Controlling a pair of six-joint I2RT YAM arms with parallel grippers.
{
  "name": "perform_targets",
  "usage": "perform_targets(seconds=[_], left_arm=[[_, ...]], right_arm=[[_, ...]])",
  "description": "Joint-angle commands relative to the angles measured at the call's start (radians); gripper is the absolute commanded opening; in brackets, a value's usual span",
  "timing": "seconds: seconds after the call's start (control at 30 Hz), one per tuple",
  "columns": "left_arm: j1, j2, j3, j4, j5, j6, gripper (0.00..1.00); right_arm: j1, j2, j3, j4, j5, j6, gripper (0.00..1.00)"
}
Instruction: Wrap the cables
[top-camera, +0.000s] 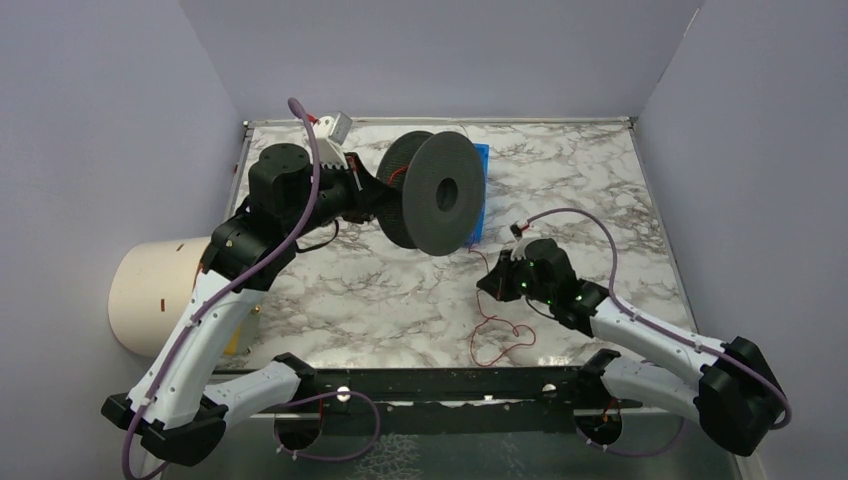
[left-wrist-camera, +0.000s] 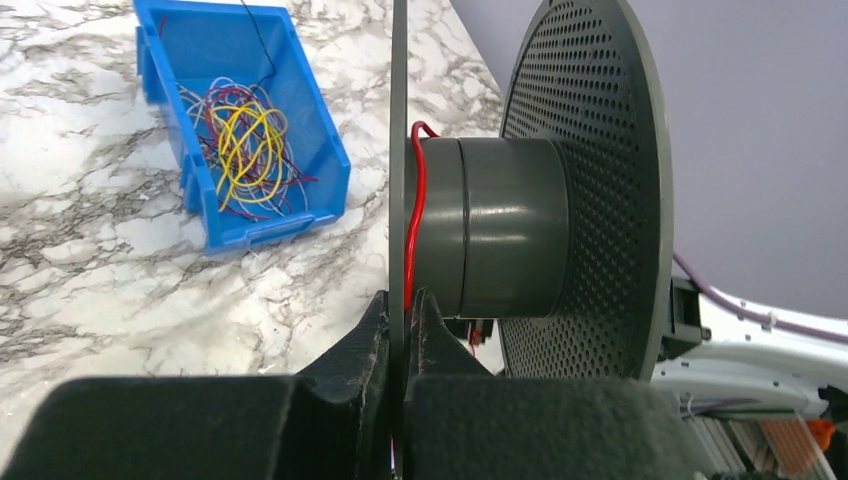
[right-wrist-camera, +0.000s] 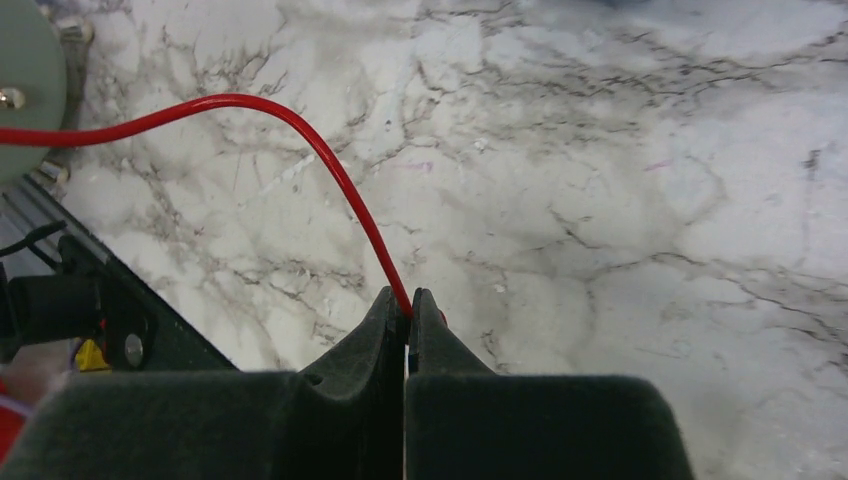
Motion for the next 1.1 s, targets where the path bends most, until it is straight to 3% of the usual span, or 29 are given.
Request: perform_targets(seconds=[0.0,0.67,1.07], left_arm=[[-0.003,-0.051,-0.005,0.143,-0.088,-0.075,0.0],[-0.002,-0.105,-0.113,0.141,-0.424,-0.088,0.0],[-0.002,-0.074,-0.176,0.054,-0.597,-0.007,0.0]], right_arm=[[0.086,0.029,0.044,0.036,0.064,0.042,0.01],[0.512,0.184,0.353,-0.032,0.136,0.013,0.01],[0.587,0.236,0.644,-0.288,0.167,-0.071,0.01]])
